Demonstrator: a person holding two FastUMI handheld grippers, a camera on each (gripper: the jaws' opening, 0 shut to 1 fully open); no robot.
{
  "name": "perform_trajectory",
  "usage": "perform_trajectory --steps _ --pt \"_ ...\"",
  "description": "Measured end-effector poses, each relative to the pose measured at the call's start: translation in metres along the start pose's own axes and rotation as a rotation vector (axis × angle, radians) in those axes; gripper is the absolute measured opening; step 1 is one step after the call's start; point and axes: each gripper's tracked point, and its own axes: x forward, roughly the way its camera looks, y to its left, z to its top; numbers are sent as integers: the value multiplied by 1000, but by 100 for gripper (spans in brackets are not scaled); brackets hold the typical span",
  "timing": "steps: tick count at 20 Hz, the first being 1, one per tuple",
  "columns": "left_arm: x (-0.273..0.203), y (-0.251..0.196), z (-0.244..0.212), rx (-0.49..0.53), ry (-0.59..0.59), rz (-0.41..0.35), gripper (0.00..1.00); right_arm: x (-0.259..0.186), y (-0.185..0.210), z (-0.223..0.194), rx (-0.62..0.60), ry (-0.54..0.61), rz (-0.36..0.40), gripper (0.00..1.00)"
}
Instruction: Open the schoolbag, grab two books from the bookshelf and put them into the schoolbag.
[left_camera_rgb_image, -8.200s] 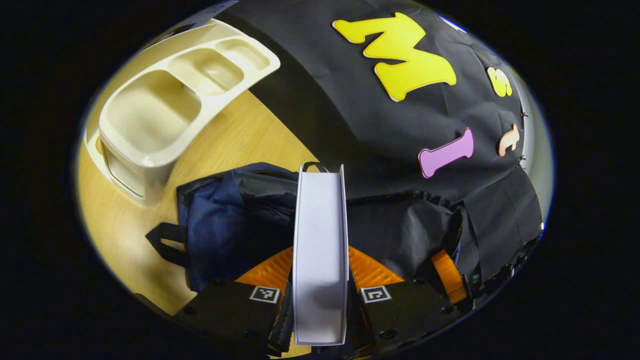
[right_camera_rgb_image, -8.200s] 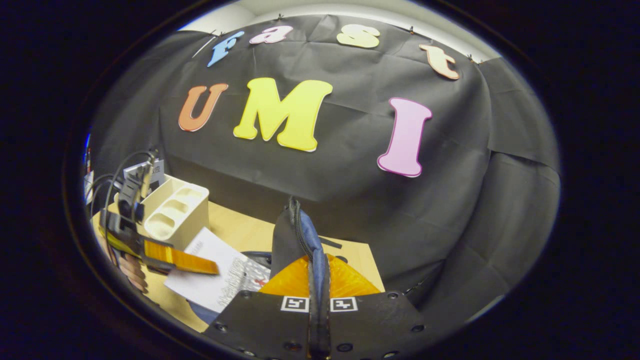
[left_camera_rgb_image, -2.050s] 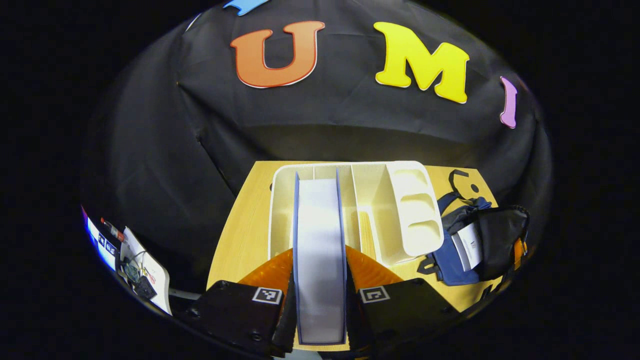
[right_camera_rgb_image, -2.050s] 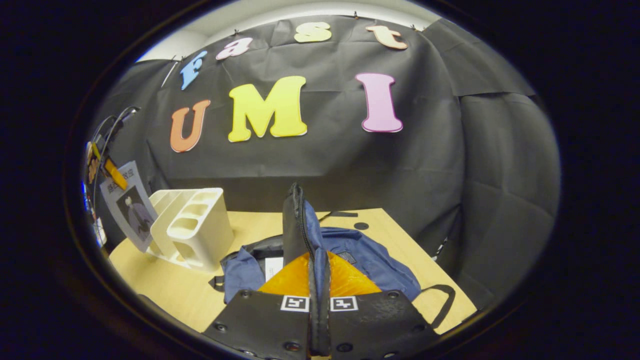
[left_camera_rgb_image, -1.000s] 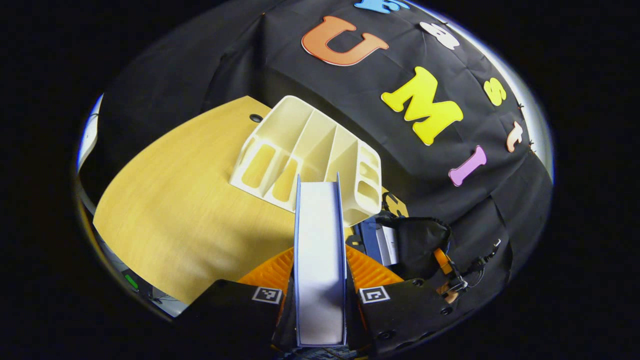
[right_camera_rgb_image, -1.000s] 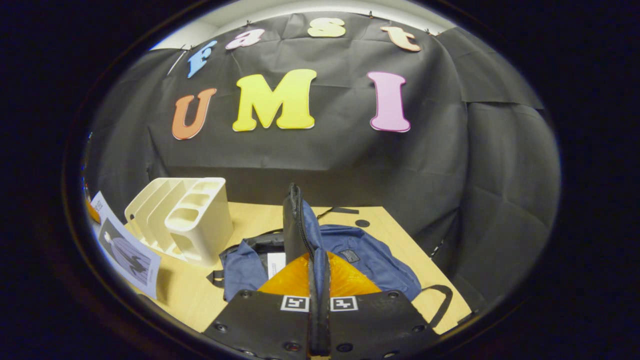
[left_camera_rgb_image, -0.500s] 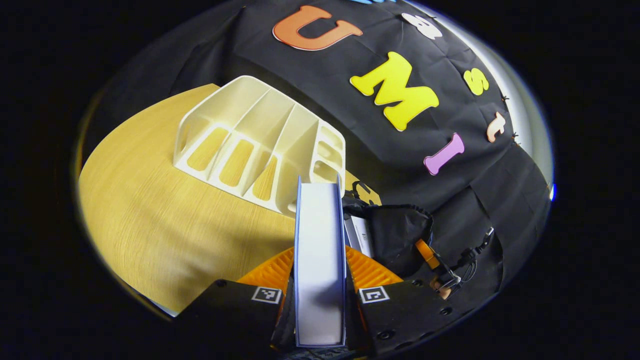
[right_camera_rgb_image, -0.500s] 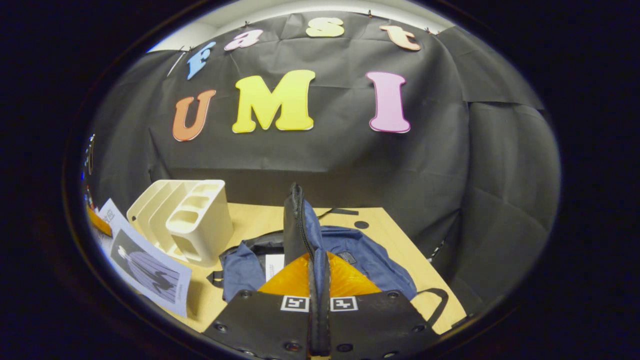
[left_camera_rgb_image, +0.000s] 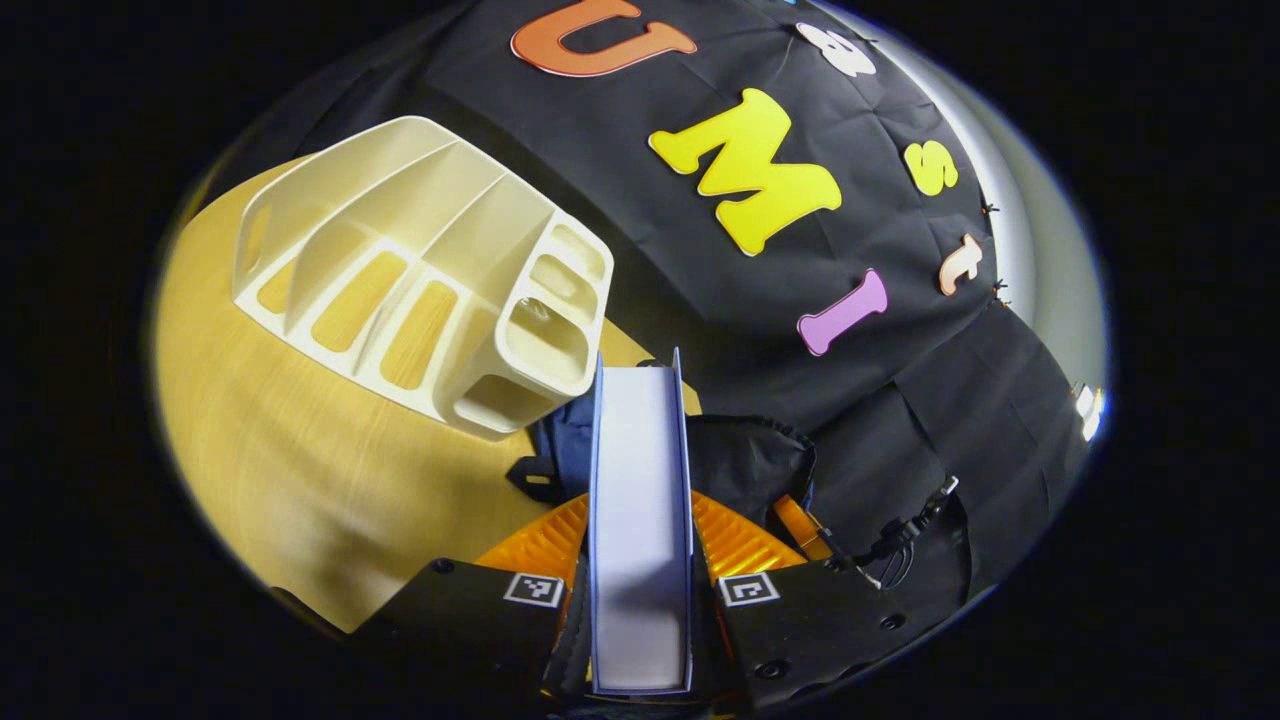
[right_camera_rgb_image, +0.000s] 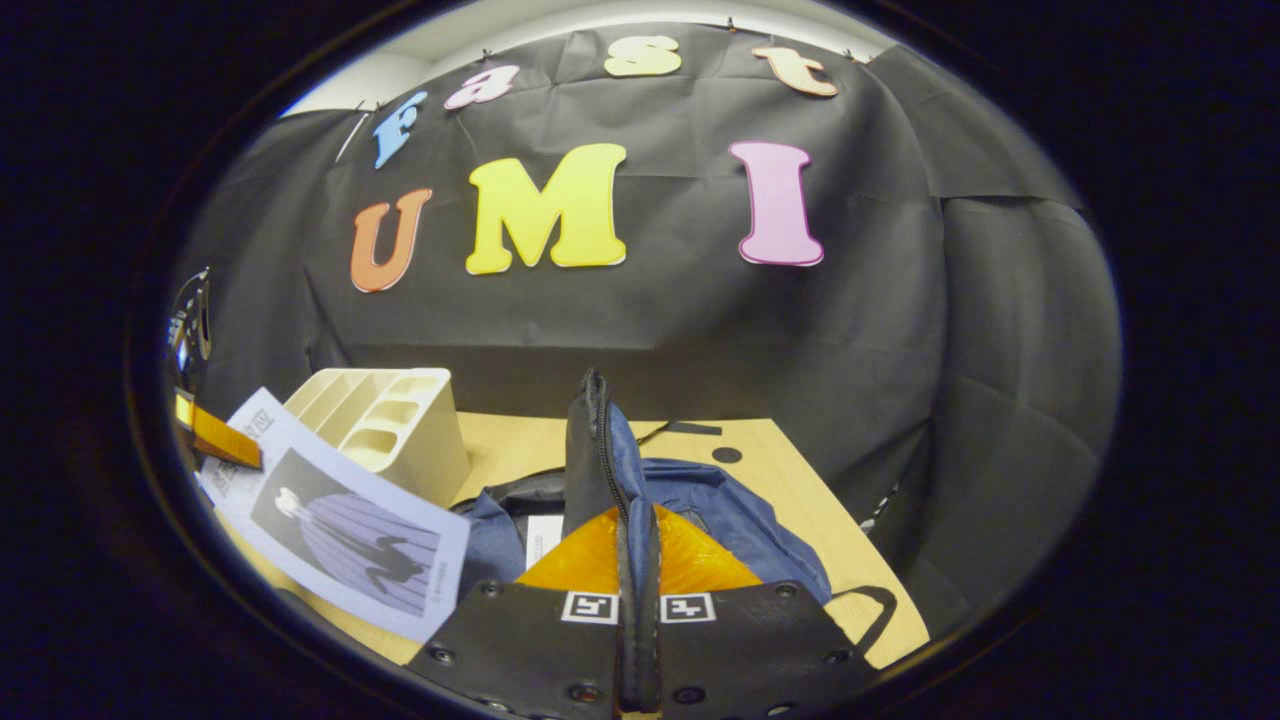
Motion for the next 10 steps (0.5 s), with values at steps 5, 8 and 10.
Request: perform_trajectory --steps 5,8,10 --pt "53 -31 -5 5 7 -51 42 1 -8 4 10 -8 6 0" --pt "79 -28 -7 39 -15 -12 42 -1 -9 5 19 -12 11 0" --pt "89 -26 -4 76 -49 11 42 -1 -9 4 15 -18 14 0"
